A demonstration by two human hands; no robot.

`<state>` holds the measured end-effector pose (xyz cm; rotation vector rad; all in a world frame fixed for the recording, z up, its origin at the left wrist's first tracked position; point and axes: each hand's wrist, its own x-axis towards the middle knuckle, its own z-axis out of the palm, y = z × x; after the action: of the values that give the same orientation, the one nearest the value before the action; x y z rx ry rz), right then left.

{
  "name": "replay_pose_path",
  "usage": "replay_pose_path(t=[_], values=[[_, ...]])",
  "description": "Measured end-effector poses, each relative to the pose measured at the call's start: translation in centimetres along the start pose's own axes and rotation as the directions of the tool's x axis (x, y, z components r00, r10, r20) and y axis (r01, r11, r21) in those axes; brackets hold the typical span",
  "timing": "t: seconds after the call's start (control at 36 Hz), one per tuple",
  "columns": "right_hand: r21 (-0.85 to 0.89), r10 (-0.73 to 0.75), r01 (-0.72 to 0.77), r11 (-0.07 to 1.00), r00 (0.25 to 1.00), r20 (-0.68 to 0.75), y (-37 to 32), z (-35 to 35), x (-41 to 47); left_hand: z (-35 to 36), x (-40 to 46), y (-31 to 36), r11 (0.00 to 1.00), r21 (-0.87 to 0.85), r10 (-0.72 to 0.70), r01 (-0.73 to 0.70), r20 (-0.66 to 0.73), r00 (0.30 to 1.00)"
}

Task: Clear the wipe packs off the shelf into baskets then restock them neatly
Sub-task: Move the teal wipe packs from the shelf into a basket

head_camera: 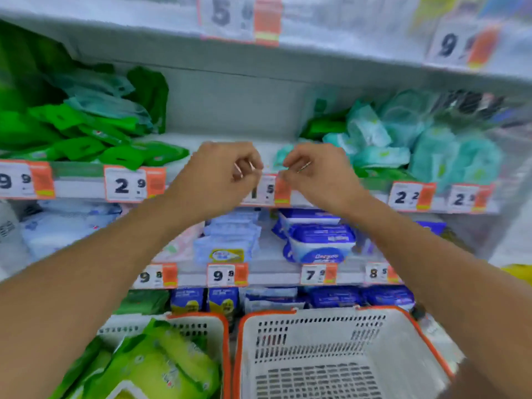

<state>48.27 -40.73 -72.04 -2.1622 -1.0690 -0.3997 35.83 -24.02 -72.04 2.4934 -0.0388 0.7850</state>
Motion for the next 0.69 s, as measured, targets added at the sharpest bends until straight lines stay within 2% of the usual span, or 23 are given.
replay_pose_path(t=[0.06,0.08,0.14,0.17,0.25,0.33,0.42,0.44,0.5,0.56,0.64,0.69], values=[[-0.093,0.027,-0.038,0.995,0.993,-0.117,3.2,-3.5,1.5,1.3,4.2,1.6,1.0,0.014,0.025,-0.024,-0.054,0.998],[-0.139,0.062,-0.083,0.987,0.987,-0.145,4.9,-4.4,1.8,2.1,6.0,1.7,0.999,0.037,-0.014,0.015,-0.035,0.999],[-0.178,0.158,-0.193,0.965,0.968,-0.195,8.4,-6.1,1.8,4.1,9.1,2.2,0.983,0.107,-0.162,0.15,0.12,0.979],[-0.176,0.199,-0.241,0.954,0.954,-0.225,9.7,-6.3,1.4,5.0,10.1,2.2,0.964,0.146,-0.249,0.221,0.208,0.946],[-0.201,0.233,-0.305,0.931,0.92,-0.314,13.4,-6.7,0.0,7.9,12.1,2.7,0.949,0.151,-0.312,0.277,0.335,0.889],[-0.215,0.226,-0.296,0.931,0.927,-0.298,15.9,-7.2,-0.5,9.6,13.7,2.5,0.923,0.079,-0.375,0.377,0.41,0.831],[-0.116,0.314,-0.35,0.929,0.916,-0.249,17.2,-8.2,0.7,10.3,15.0,2.5,0.858,-0.007,-0.453,0.513,0.458,0.765],[-0.132,0.333,-0.368,0.92,0.915,-0.227,17.4,-8.2,1.4,10.7,15.4,2.0,0.823,-0.011,-0.499,0.568,0.464,0.732],[-0.331,0.32,-0.353,0.875,0.935,-0.152,17.4,-7.7,2.8,11.7,16.0,1.4,0.779,-0.02,-0.55,0.626,0.458,0.699],[-0.483,0.31,-0.32,0.815,0.945,-0.103,17.3,-7.1,4.1,12.7,16.4,0.8,0.746,-0.068,-0.59,0.663,0.397,0.704],[-0.538,0.328,-0.318,0.781,0.941,-0.08,16.7,-7.0,5.7,12.6,16.0,0.9,0.702,-0.143,-0.633,0.698,0.325,0.703],[-0.554,0.276,-0.26,0.791,0.959,-0.056,16.2,-7.0,6.6,11.9,16.0,-0.2,0.677,-0.228,-0.625,0.7,0.323,0.711]])
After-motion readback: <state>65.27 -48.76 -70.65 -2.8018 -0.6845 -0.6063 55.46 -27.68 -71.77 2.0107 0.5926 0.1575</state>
